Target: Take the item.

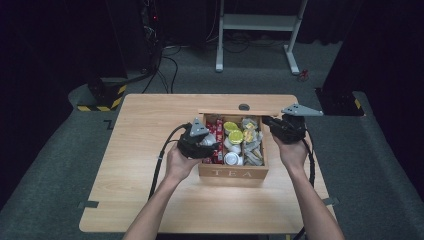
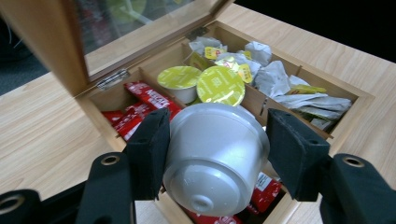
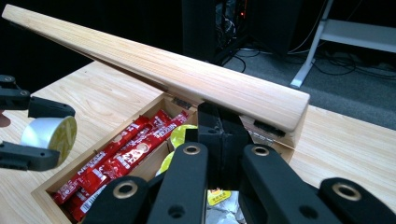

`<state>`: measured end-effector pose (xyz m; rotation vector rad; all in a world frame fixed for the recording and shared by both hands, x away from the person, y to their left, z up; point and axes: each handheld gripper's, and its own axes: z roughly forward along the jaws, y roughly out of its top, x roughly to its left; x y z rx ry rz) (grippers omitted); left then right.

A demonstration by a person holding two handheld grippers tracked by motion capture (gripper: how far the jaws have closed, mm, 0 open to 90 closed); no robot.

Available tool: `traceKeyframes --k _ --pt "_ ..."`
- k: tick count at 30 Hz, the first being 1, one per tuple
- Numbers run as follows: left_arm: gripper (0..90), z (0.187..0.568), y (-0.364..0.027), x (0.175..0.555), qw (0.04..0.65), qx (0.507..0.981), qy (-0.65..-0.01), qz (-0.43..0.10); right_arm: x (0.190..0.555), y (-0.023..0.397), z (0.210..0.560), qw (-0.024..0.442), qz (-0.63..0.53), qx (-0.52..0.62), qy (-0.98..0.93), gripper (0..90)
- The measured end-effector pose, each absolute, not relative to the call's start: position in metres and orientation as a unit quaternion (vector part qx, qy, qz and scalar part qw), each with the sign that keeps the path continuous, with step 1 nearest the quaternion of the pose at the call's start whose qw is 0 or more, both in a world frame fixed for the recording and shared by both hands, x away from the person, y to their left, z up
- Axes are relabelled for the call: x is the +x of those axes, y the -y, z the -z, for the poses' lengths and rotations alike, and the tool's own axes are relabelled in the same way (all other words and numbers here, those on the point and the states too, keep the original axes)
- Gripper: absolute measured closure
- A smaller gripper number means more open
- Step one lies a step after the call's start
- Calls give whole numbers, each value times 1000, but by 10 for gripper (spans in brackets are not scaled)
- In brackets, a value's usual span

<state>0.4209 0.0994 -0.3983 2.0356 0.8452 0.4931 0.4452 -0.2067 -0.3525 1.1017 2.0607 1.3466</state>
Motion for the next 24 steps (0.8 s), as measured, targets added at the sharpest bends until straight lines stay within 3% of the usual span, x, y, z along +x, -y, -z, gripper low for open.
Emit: traceKeyframes --k 24 --pt "420 401 -151 416 435 786 -387 -209 446 205 351 224 -483 398 -747 900"
